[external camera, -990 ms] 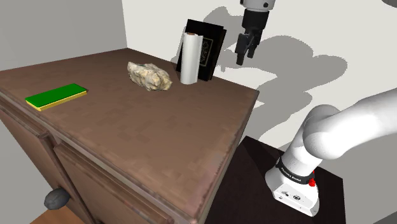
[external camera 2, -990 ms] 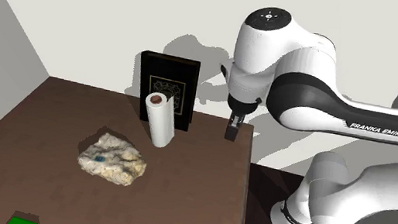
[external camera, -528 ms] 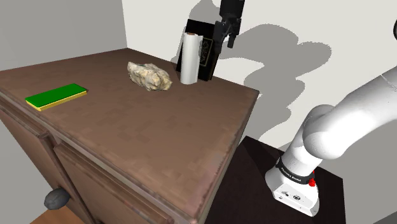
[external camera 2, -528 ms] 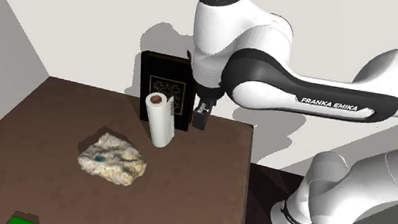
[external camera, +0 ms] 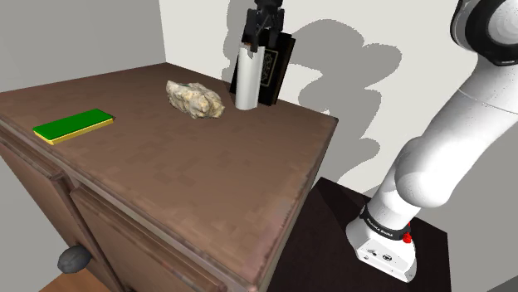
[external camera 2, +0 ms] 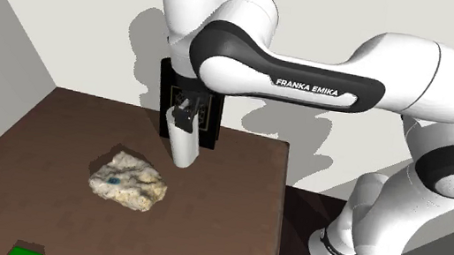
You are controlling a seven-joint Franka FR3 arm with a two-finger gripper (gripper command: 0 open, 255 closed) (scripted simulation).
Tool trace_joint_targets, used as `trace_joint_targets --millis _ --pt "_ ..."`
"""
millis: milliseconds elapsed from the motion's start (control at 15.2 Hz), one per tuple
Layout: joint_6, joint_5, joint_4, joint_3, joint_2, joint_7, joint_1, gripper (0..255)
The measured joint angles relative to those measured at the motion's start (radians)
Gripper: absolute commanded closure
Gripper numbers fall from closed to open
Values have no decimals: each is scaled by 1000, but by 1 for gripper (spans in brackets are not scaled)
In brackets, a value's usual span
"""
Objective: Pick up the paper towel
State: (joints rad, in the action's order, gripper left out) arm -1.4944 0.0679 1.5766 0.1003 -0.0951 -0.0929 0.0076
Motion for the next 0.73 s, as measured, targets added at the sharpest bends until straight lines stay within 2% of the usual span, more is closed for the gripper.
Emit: trace_joint_targets --millis 132,264,330,726 --pt "21 2 -109 5 82 -5 4 0" --pt "64 8 -261 9 189 -7 9 0" --pt "67 9 -284 10 208 -8 10 0" --pt "-14 5 -189 9 192 -9 7 0"
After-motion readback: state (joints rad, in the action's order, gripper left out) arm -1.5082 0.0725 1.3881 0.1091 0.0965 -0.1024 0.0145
